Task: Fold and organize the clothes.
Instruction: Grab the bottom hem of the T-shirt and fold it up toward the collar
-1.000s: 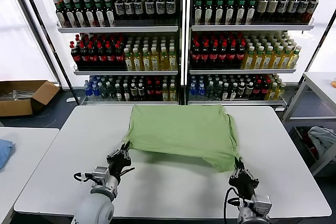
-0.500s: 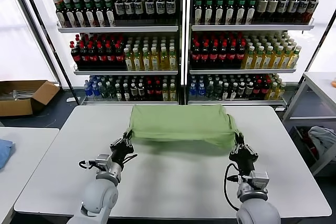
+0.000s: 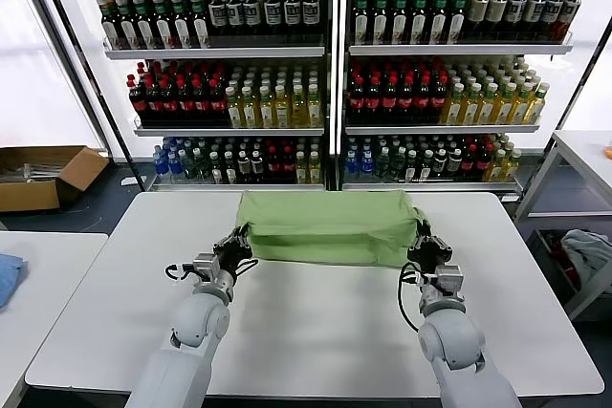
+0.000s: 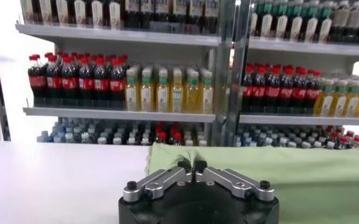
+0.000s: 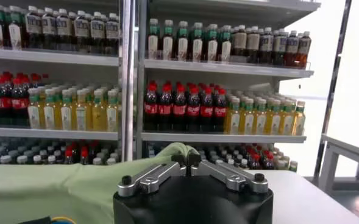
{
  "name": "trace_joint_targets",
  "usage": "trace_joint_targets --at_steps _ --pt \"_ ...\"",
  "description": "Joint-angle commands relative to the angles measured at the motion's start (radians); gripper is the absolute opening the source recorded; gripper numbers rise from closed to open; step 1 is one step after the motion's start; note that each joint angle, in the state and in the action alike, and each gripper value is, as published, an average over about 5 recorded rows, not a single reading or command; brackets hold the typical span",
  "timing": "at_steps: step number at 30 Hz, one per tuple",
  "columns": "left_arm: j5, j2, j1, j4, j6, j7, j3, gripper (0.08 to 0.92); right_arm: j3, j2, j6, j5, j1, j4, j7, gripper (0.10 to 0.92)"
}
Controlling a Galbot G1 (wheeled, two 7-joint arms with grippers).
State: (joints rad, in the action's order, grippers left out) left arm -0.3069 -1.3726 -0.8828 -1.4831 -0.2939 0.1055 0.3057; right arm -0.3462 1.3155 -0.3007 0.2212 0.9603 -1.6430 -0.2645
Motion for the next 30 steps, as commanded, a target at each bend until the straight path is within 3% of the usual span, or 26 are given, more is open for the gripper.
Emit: trace_joint_targets --at_steps 1,5,9,15,23,30 --pt "0.001 -0.001 0.105 0.158 0.002 0.000 -0.012 0.084 0.017 -0.004 -0.001 0.010 -0.101 0.142 0.001 0.119" --pt "0.016 -0.004 0.126 0.193 0.003 -0.007 -0.025 0.084 0.023 0.015 -0.015 0.007 -0.116 0.176 0.010 0.122" --pt "0.028 -0.009 0.139 0.213 0.003 -0.008 -0.026 0.112 0.028 0.038 -0.024 -0.003 -0.131 0.205 0.014 0.194" --pt "0.031 -0.011 0.131 0.144 -0.036 0.017 -0.014 0.270 0.018 0.087 -0.031 0.068 -0.153 0.206 -0.018 0.366" --pt "0.058 0.008 0.050 -0.032 -0.125 0.047 -0.003 0.504 -0.022 0.121 -0.052 0.223 -0.127 0.042 -0.126 0.600" --pt "0.067 0.014 -0.003 -0.118 -0.150 0.050 0.005 0.703 -0.038 0.093 -0.046 0.262 -0.093 -0.055 -0.177 0.786"
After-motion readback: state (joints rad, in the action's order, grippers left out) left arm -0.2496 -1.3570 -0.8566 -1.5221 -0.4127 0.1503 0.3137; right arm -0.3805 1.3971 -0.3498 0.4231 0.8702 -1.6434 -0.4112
